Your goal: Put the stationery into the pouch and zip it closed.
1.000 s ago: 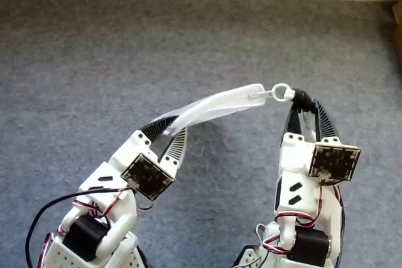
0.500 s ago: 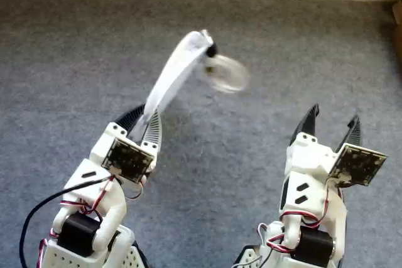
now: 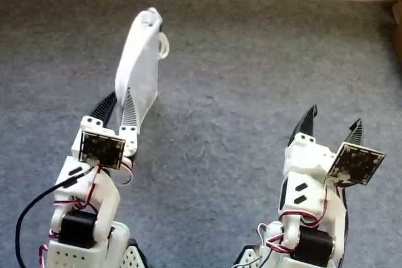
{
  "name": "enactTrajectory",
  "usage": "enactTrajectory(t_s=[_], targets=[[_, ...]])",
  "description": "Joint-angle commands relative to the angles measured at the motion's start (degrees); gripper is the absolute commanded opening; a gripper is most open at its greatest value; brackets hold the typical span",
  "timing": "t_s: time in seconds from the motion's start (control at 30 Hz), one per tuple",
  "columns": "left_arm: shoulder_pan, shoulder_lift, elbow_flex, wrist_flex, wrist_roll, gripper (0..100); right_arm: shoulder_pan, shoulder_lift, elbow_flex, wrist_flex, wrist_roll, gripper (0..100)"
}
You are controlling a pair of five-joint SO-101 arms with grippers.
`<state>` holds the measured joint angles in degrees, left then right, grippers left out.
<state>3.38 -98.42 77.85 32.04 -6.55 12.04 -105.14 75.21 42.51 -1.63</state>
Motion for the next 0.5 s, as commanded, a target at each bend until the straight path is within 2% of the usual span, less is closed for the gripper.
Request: enactTrajectory(t_s=[0.0,0.23,0.47], targets=[[-4.8,-1.1,-0.1,-6.8,0.3,0,-1.6,0.1,-0.6,0.1,-0.4,28.9],[-5.8,-1.2,-0.4,-7.1,-2.5,0,-1.6,0.1,-0.6,0.1,-0.4,28.9],[5.3,-0.7,2.0,-6.8,-9.1,0,-1.6,0.1,-0.6,0.1,-0.4,28.9]])
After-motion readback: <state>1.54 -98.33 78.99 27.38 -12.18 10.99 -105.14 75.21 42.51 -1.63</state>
